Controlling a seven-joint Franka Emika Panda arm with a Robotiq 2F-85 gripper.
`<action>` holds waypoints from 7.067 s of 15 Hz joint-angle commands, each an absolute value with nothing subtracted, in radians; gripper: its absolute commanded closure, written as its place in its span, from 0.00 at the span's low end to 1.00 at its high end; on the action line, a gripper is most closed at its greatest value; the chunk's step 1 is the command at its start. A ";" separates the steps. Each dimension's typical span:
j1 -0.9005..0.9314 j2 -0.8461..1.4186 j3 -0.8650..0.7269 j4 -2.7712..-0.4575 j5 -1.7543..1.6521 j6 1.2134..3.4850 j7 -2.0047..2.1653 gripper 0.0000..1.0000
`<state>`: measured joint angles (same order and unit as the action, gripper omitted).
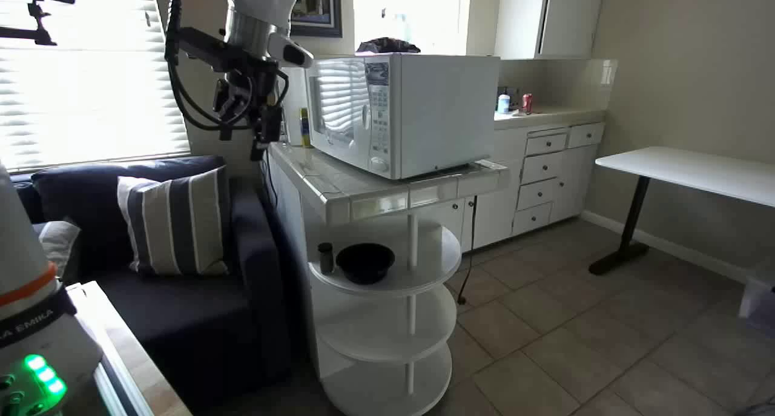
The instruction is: Put the can on the microwave
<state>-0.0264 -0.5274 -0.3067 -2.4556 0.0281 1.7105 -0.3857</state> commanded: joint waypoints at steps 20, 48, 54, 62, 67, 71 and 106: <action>0.156 -0.101 0.166 -2.031 -0.131 1.640 -0.166 0.00; 0.380 0.446 0.301 -1.269 -0.664 1.715 -0.679 0.00; 0.330 0.470 0.294 -1.334 -0.661 2.151 -0.667 0.00; 0.309 0.583 0.269 -1.294 -0.552 2.329 -0.783 0.00; 0.357 0.626 0.207 -1.256 -0.584 2.311 -0.777 0.00; 0.379 0.650 0.177 -1.239 -0.603 2.338 -0.769 0.00; 0.370 0.666 0.227 -1.188 -0.577 2.292 -0.791 0.99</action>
